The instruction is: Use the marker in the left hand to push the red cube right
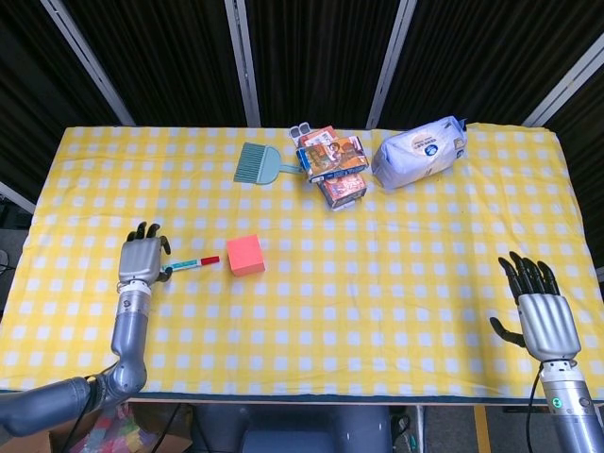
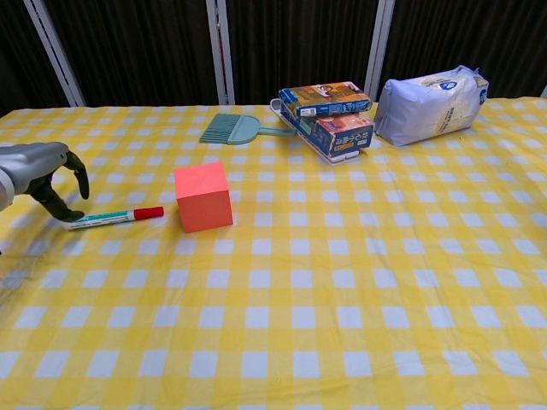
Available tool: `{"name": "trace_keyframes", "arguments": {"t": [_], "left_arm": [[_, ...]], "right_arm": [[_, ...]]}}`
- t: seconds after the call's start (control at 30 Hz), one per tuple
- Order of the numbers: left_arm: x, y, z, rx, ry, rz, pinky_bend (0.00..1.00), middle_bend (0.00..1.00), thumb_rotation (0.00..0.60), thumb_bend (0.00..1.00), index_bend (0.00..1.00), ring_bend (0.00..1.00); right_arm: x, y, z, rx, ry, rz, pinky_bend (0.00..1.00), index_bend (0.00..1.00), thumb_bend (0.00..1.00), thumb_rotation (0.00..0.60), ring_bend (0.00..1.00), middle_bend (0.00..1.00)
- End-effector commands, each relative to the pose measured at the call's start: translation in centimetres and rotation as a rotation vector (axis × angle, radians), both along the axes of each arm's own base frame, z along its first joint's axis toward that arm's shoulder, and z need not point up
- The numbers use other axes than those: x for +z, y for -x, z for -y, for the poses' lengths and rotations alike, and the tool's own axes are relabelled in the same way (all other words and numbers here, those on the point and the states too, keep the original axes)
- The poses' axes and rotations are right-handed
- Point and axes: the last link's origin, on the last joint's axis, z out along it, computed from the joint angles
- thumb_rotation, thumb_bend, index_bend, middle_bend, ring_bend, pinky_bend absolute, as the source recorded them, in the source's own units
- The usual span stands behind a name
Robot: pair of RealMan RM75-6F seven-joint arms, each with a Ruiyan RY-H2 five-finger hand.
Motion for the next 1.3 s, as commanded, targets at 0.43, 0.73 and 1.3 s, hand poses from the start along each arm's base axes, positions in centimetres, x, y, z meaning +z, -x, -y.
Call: {"name": "trace_keyframes", "arguments": {"t": [0.43,0.73,1.3], "left_arm": [[-2.4,-1.4,-0.9,0.027,0.038,-0.015,0.14,0.1,0.6,0.36,0.45,0.02],[-2.9,-1.4,-0.8,0.03,0.046,-0.041,0.14,0.11,0.6,0.49,0.51,0.02],[-0.4,-0.9,-0.4,-0.006,0.012,-0.038,0.14,0.12,0.6,0.54,0.54,0.02]], "right_arm": [[0.1,0.0,0.0,0.001,-0.004,0.017,0.0,0.0,0.3,0.6,0.0,0.0],[0.1,-0.1,0.0,0.008,-0.001,0.029,0.0,0.0,0.3,0.6,0.0,0.0],[0.1,-0.1,-0.1,0.008,0.002,0.031,0.0,0.0,0.3,0.6,0.0,0.0]]}}
